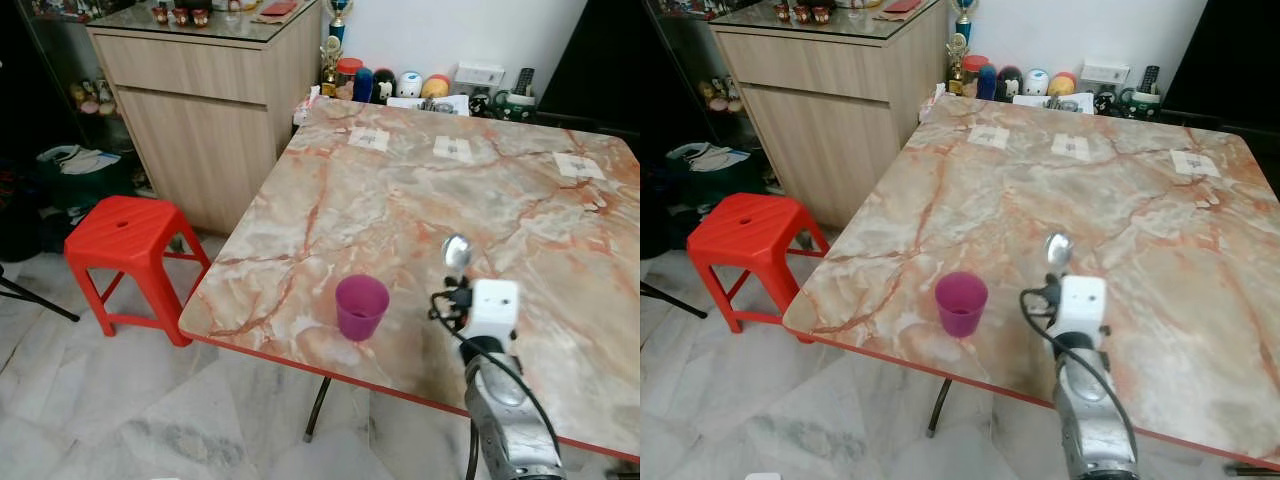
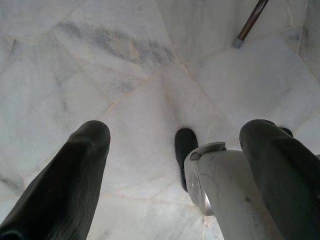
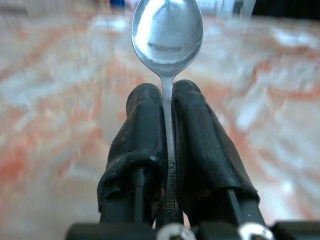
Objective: Setting the table
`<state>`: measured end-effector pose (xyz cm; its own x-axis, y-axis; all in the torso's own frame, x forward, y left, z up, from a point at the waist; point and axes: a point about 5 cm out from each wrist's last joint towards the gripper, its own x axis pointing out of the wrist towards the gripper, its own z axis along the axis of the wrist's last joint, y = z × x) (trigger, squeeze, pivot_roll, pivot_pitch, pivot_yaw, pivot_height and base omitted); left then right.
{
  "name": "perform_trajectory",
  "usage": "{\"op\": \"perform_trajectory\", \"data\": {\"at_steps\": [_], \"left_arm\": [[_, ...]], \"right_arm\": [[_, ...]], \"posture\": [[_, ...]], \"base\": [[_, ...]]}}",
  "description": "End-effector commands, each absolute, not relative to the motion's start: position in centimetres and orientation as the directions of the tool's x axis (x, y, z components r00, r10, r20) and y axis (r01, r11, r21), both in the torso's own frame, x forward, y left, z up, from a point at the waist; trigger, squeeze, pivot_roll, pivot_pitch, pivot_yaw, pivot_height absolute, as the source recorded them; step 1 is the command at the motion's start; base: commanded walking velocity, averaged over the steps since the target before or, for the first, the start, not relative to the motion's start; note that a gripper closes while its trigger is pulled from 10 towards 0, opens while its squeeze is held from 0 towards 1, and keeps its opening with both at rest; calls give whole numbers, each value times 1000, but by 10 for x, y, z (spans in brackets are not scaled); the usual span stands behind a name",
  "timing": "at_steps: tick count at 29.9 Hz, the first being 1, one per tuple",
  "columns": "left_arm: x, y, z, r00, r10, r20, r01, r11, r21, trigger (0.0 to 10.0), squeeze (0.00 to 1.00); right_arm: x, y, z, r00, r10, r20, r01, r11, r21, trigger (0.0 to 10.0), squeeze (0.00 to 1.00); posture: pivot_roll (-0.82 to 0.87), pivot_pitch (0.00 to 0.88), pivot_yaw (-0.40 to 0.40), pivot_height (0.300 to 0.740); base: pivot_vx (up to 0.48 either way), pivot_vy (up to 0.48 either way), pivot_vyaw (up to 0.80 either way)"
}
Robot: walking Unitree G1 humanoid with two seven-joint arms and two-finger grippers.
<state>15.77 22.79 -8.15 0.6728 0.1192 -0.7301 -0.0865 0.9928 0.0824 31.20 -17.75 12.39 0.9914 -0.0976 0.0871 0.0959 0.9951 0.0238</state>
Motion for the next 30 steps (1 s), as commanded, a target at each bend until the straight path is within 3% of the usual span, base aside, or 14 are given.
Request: {"op": "perform_trajectory", "data": {"at_steps": [1,5,11,17,30], "left_arm": [[149,233,-84,648,140,-748,-94,990,103,10000,0],[150,233,-83,659,144,-739,-80,989,121,10000,0],[153,229,-83,668,137,-731,-75,990,117,10000,0],[154,227,-83,669,130,-732,-62,991,120,10000,0],[155,225,-82,674,122,-729,-54,992,117,10000,0]], "right_arm": [[307,-185,132,983,-108,150,105,994,30,10000,0],[307,-188,134,977,-122,175,119,992,29,10000,0],[309,-188,137,969,-161,189,153,987,58,10000,0],[310,-186,141,963,-169,212,159,985,65,10000,0],[311,-182,142,957,-170,235,161,985,58,10000,0]], "posture": [[35,110,-39,740],[35,110,-43,740],[38,107,-44,740],[34,106,-45,740],[35,99,-43,740]], "base": [[0,0,0],[0,0,0],[0,-453,0],[0,-459,-672],[0,-461,0]]}}
